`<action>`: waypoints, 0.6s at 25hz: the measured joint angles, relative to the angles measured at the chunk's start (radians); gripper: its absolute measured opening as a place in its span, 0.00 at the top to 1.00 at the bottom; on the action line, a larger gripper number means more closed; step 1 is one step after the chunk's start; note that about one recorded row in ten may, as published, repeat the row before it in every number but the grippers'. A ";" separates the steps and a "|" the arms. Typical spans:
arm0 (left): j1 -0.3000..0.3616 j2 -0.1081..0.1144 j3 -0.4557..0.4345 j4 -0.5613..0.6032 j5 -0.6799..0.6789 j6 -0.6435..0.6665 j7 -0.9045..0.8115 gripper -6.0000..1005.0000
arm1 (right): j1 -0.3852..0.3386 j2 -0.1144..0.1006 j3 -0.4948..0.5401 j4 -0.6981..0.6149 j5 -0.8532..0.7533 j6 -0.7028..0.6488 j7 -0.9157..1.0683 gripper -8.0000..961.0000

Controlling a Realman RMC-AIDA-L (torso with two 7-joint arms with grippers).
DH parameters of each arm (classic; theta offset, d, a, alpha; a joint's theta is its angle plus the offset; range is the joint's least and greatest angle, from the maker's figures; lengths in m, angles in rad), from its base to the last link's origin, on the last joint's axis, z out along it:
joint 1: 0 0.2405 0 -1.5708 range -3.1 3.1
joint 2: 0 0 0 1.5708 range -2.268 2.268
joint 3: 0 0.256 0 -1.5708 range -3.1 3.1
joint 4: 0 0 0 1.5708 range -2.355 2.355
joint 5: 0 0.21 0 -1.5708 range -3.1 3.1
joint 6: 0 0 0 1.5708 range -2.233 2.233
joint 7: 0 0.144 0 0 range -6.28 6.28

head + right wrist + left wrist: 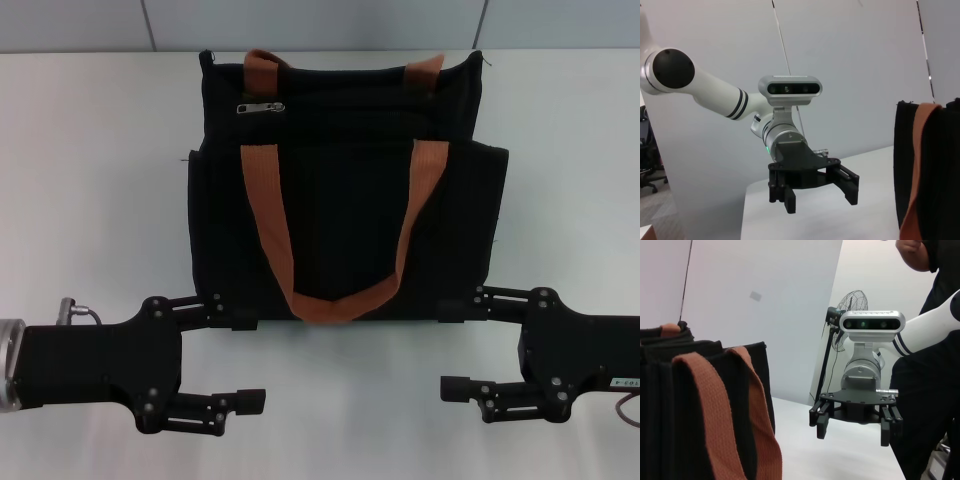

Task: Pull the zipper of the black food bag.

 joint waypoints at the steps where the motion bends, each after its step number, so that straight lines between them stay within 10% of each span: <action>1: 0.000 0.000 0.000 0.000 0.000 -0.001 0.000 0.17 | 0.000 0.000 0.000 0.000 0.000 0.000 0.000 0.19; 15: -0.002 -0.002 -0.001 0.000 0.010 -0.001 0.005 0.17 | 0.001 0.000 -0.007 0.001 0.001 -0.004 0.000 0.20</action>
